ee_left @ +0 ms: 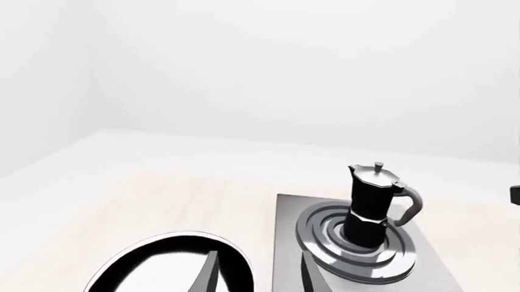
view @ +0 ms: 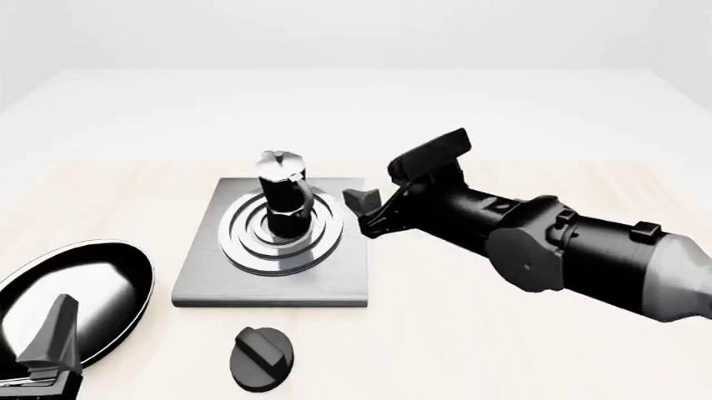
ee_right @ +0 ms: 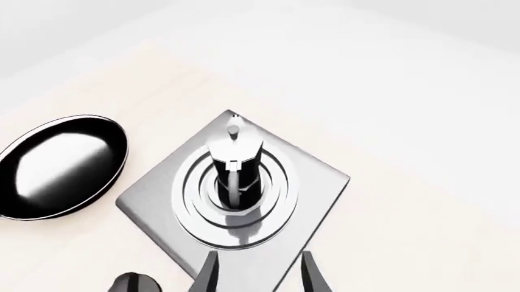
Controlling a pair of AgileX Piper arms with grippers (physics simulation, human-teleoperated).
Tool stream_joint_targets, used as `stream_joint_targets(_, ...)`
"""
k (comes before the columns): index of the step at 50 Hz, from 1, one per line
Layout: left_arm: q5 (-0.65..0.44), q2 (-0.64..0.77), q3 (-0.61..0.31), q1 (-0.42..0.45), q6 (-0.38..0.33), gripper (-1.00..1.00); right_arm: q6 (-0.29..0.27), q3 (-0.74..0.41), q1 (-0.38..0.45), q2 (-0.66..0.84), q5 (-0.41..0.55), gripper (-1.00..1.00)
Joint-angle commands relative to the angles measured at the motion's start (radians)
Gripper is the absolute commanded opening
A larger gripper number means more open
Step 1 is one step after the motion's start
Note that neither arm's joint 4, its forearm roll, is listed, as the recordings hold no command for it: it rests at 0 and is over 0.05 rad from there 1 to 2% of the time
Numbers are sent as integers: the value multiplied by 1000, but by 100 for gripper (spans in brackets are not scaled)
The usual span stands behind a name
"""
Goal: Turn on the stove and put the moka pot on it.
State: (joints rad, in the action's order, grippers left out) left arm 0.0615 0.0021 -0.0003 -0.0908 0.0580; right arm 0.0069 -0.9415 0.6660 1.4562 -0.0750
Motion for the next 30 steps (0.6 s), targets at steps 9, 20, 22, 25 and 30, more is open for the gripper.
stream_joint_targets(9, 6, -2, 0, 15, 4, 100, -57, 145, -74, -287, 90, 100)
stream_joint_targets(20, 16, -2, 0, 19, 3, 100, -21, 277, -166, -437, 50, 100)
stream_joint_targets(22, 17, -2, 0, 19, 3, 100, -33, 298, -195, -467, 46, 100)
stream_joint_targets(25, 19, -2, 0, 20, 5, 100, -43, 323, -217, -517, 59, 100)
stream_joint_targets(30, 20, -2, 0, 23, 6, 100, -40, 351, -236, -612, 104, 100)
